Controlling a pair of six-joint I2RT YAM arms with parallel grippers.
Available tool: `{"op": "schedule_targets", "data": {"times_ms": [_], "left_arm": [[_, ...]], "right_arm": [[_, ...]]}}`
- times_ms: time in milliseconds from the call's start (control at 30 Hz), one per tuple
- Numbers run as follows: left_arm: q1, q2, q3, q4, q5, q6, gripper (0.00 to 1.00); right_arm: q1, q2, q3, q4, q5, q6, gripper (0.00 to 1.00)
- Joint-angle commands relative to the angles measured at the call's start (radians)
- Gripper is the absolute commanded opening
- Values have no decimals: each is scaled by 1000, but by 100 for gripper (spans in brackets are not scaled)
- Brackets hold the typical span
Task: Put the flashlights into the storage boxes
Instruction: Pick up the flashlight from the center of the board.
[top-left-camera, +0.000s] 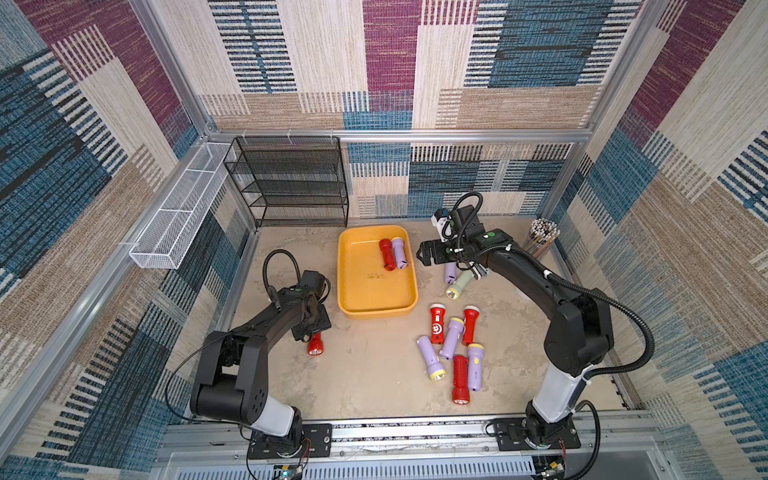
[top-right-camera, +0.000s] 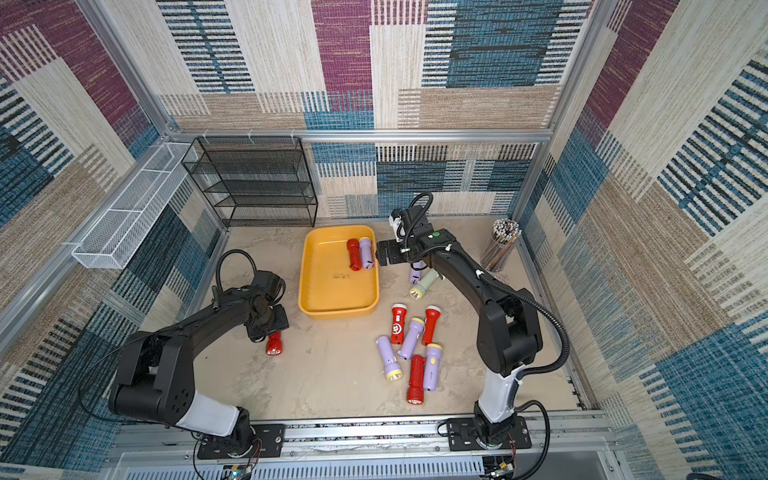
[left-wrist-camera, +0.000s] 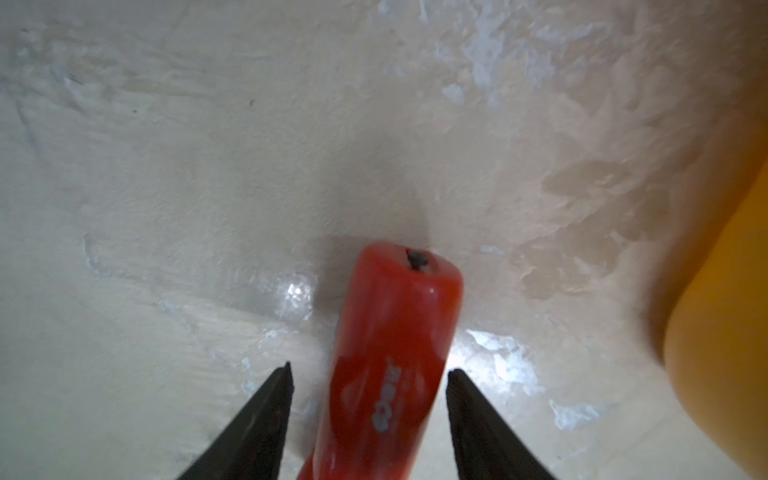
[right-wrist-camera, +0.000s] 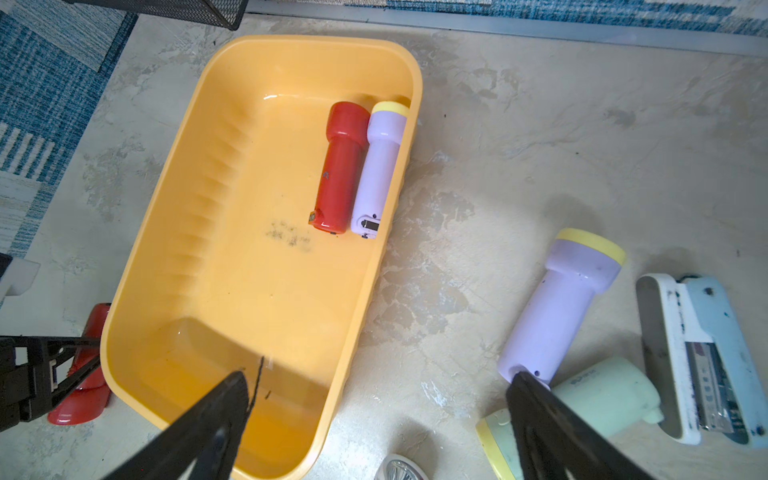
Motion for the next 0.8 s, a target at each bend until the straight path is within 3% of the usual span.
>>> {"op": "schedule_targets", "data": {"times_ms": [0,100,300,367,767], "left_arm": [[8,26,12,31,26,37,63],[14,66,30,34,26,40,58],[20,141,76,30,61,56,26],[20,155,95,15,75,63,21],[20,126,363,-186,51,124,18]], "right_arm": [[1,3,10,-5,28,-10,100],[1,6,40,-12,38,-11,100],[1,13,68,-28,66,-25,100],[1,16,76,-31,73,-26,100],[0,21,82,-32,96,-20,100]]}}
